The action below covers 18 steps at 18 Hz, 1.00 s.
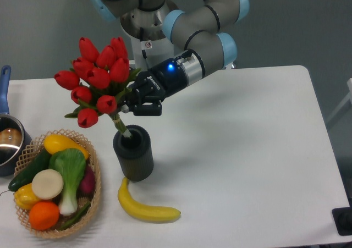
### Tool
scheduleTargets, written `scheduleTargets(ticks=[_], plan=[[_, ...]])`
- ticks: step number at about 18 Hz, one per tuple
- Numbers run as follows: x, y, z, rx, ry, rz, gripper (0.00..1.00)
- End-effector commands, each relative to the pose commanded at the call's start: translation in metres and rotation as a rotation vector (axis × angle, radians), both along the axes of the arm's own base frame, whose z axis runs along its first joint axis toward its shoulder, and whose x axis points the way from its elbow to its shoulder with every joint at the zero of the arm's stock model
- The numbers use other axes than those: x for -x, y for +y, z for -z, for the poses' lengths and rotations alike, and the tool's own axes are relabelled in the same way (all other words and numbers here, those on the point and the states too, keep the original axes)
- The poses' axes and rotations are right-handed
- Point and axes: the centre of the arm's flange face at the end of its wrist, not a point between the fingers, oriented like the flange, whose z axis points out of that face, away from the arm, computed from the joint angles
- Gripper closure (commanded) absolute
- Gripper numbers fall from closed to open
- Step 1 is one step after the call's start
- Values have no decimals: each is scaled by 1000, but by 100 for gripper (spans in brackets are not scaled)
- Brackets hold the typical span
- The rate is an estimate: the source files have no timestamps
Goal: Insert the flowers into the vase
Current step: 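Lower the tulip stems into the opening of the grey vase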
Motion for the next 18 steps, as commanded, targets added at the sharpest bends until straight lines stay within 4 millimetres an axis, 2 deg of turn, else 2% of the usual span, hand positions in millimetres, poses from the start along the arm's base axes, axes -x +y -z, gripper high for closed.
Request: scheduleTargets(ticks=[13, 18], plan=[[34, 11, 52, 37, -64, -16, 79], [37, 2, 66, 42, -68, -39, 79]])
